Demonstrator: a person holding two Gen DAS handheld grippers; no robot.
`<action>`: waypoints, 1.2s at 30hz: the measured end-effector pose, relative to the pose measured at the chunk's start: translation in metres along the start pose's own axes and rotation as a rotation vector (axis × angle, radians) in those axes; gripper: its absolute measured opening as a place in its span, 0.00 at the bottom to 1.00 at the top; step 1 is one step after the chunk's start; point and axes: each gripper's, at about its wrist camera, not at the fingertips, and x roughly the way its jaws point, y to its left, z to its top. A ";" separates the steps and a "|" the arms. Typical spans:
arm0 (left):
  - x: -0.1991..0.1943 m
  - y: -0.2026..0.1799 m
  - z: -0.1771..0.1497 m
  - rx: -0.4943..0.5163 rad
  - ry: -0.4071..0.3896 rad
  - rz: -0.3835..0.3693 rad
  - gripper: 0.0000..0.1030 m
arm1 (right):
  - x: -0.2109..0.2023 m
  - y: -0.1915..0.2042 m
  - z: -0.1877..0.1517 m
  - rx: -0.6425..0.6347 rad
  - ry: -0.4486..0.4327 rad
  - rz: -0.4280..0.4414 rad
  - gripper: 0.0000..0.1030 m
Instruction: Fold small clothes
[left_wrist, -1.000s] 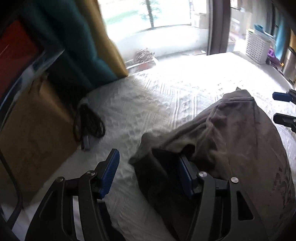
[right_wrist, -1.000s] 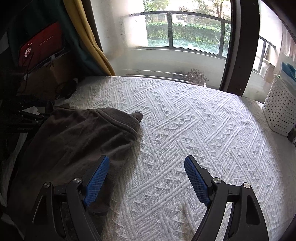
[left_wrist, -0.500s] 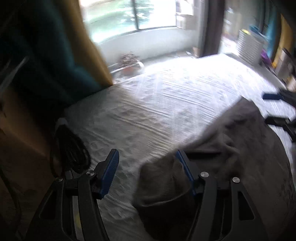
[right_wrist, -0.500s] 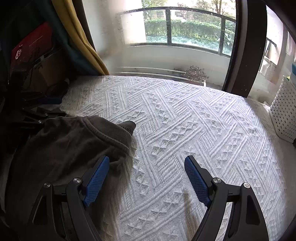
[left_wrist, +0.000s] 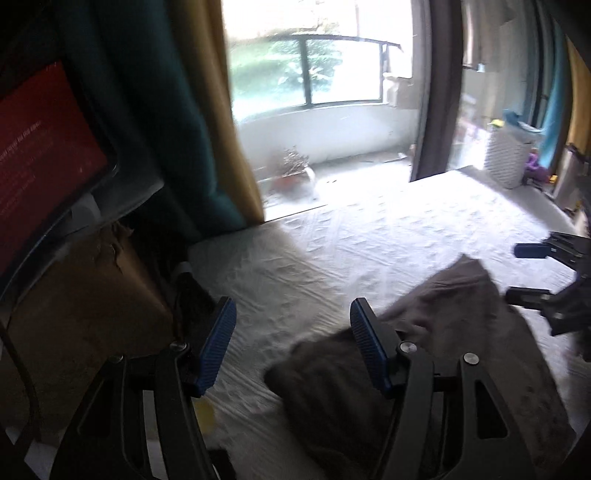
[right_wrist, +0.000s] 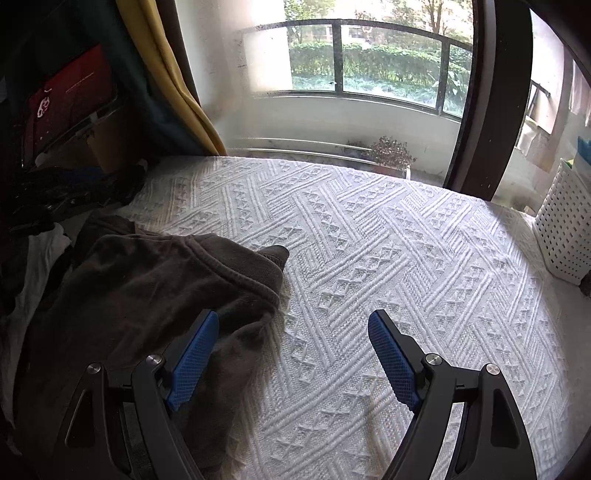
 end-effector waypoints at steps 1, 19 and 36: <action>-0.003 -0.004 -0.003 -0.003 0.003 -0.017 0.62 | -0.004 0.002 -0.001 -0.002 -0.006 0.001 0.82; 0.016 -0.021 -0.060 -0.201 0.134 -0.266 0.14 | -0.027 0.011 -0.018 0.002 -0.027 0.013 0.82; -0.040 0.013 -0.070 -0.394 0.021 -0.126 0.88 | -0.007 0.013 -0.020 0.018 0.002 0.037 0.82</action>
